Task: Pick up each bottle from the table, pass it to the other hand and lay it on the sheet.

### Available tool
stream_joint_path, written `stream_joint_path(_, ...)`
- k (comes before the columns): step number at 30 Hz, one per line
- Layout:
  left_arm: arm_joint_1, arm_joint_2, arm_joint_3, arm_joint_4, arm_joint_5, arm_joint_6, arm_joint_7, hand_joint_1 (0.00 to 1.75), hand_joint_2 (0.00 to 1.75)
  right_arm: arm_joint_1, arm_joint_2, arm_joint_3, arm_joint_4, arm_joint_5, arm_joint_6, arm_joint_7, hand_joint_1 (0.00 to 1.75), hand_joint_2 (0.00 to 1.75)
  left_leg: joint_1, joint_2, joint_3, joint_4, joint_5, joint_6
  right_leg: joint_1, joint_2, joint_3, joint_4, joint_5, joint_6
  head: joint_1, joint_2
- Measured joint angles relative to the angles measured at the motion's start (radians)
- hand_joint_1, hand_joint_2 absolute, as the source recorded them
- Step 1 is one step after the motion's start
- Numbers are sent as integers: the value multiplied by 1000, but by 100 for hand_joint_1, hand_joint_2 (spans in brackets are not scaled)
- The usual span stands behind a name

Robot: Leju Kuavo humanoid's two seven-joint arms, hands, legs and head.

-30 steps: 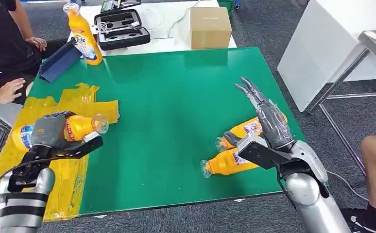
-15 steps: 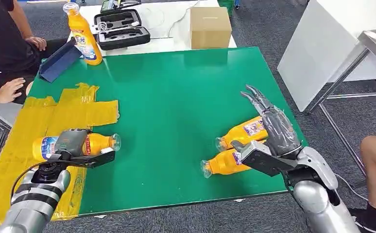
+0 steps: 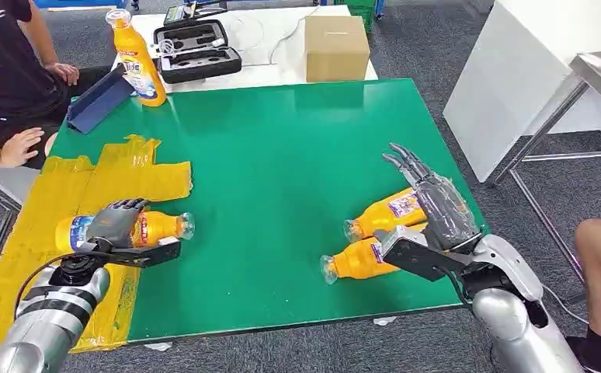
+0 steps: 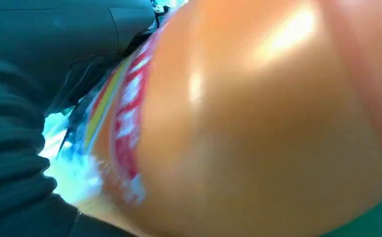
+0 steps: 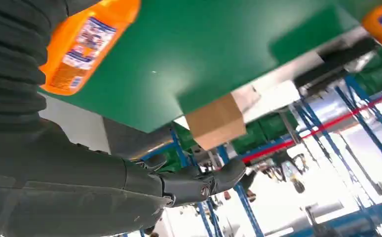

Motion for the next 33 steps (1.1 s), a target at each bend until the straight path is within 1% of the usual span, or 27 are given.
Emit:
stream_joint_path(7,-3,27,-3,5,54,-10,-48,0,0,0,-80,10,20,-18,56,41,0,175,0,-1,-3,1,0,0,-1,0,-2,0,0,1,0,0)
stream_joint_path(11,-1,46,-3,-5,102,-16,-72,0,0,15,-134,3,24,-49,67,55,0,175,-1,0,-3,1,0,1,-1,0,-3,0,0,1,0,0)
stream_joint_path(17,22,63,-2,-48,170,4,-84,0,0,72,-166,-31,21,-50,64,56,0,175,0,0,-6,1,-1,1,0,0,-6,0,0,1,0,0)
stream_joint_path(21,44,63,22,-108,227,71,-63,0,0,136,-169,-58,0,-26,41,55,0,175,0,0,-7,1,-1,0,0,0,-8,0,0,1,0,0)
stream_joint_path(23,62,59,49,-157,300,114,-74,0,0,177,-169,-75,-18,-14,32,52,0,175,0,0,-8,1,-1,1,-1,0,-9,0,0,1,-1,0)
stream_joint_path(26,99,32,121,-261,477,150,-142,0,0,246,-174,-102,-50,5,29,51,0,175,0,0,-10,1,-1,1,-1,0,-10,0,0,1,0,0)
stream_joint_path(29,123,11,181,-342,578,135,-180,0,0,289,-187,-127,-70,10,32,51,0,175,-1,1,-11,1,-2,1,-1,0,-11,0,0,1,0,0)
stream_joint_path(31,133,-9,218,-397,685,102,-220,0,0,311,-205,-140,-76,-1,56,66,0,175,-1,1,-11,1,-2,1,-1,0,-12,-1,0,1,0,0)
stream_joint_path(33,136,-22,243,-437,736,84,-236,0,0,324,-224,-151,-76,-9,68,74,0,175,-1,1,-11,1,-2,1,-1,0,-11,-1,0,1,0,0)
